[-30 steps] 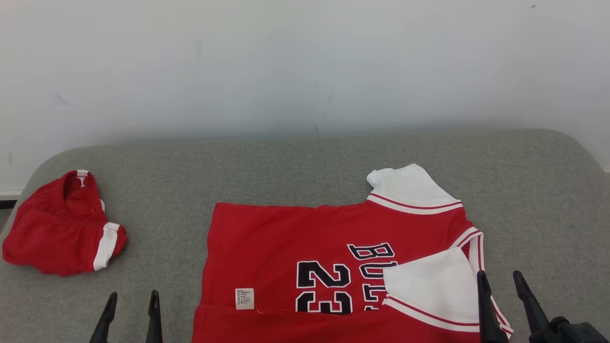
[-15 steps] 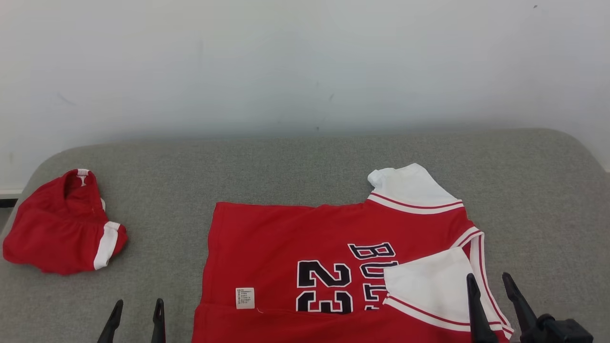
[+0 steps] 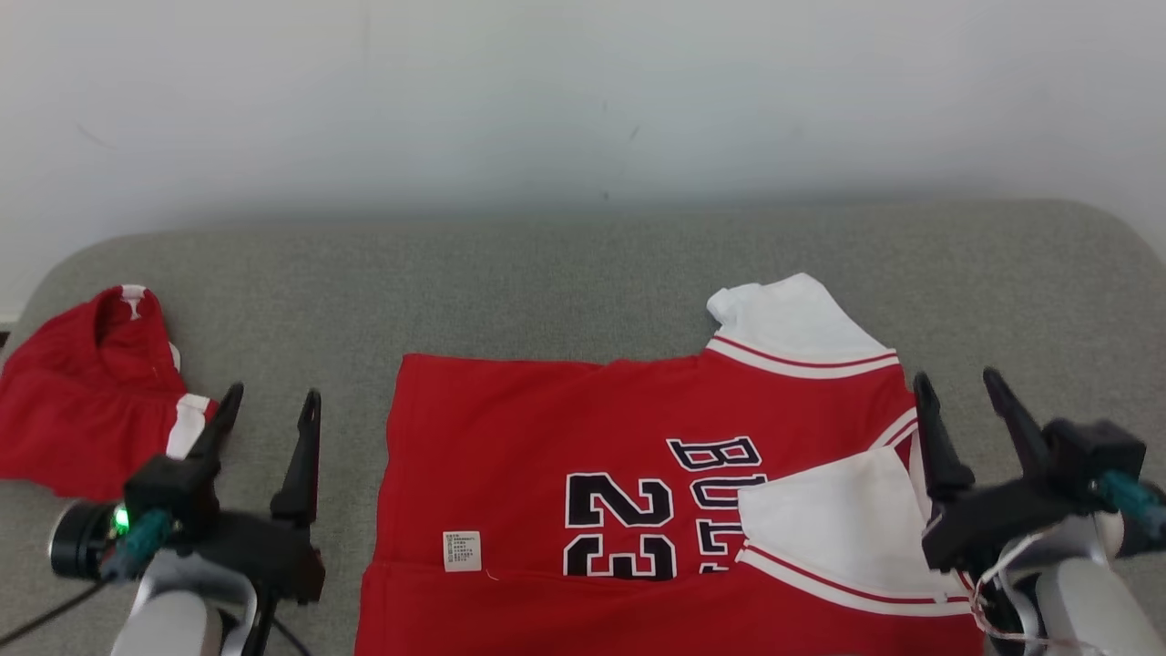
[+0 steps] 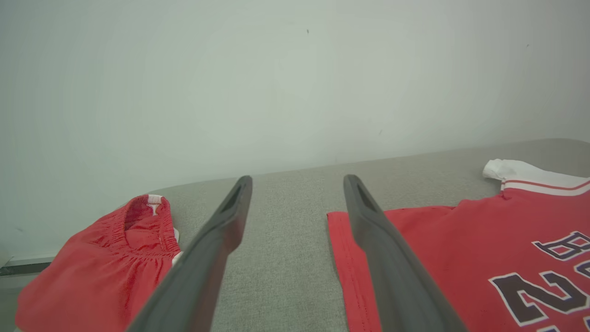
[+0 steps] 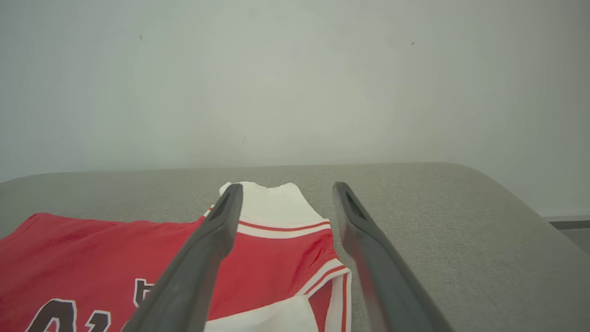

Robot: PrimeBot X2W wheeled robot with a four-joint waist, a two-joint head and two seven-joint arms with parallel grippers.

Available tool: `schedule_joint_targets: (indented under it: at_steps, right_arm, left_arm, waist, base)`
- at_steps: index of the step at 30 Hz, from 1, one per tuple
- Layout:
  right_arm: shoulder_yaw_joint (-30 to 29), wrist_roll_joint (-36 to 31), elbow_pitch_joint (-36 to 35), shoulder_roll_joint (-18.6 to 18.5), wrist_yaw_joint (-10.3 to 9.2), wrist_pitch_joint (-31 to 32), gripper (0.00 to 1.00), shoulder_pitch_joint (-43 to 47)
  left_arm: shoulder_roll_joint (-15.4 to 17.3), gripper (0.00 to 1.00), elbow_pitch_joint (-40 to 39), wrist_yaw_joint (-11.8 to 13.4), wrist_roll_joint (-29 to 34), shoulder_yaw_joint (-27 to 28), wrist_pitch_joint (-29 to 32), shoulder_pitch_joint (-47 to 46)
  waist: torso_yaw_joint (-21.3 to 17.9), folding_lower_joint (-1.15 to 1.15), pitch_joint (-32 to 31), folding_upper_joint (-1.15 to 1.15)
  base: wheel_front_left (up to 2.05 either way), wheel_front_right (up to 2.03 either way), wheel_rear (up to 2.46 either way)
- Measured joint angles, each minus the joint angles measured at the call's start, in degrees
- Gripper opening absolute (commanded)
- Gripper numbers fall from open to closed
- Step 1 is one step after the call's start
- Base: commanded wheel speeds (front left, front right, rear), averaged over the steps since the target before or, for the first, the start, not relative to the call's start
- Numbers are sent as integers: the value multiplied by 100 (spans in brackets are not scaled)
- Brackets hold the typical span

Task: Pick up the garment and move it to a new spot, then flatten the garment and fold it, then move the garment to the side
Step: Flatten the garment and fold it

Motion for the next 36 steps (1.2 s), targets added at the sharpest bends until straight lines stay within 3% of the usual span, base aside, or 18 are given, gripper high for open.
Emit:
schedule_joint_targets:
  at_steps: [12,19,29,36]
  right_arm:
    - [521,-68,1220,-341,0,363,100,-2389]
    - [940,-82,2235,-419,0,564,100,-3512]
    - [1525,47,3471,-483,0,872,100,-4635]
    - [1869,283,4081,-505,0,1204,100,-5178]
  left_arm:
    - [857,100,624,-34,-1985,-1550,1189,-2318]
    - [998,100,1066,-34,-2793,-2353,1915,-3059]
    - [1045,100,1532,-34,-3351,-3183,2705,-3742]
    - [1033,100,1636,-35,-3565,-3542,2822,-4132]
  waist:
    - [-76,1,1103,1]
    - [-101,2,1674,1]
    - [-16,1,2125,2]
    - [74,0,2261,1]
  base:
    - [0,0,0]
    - [0,0,0]
    - [0,0,0]
    - [0,0,0]
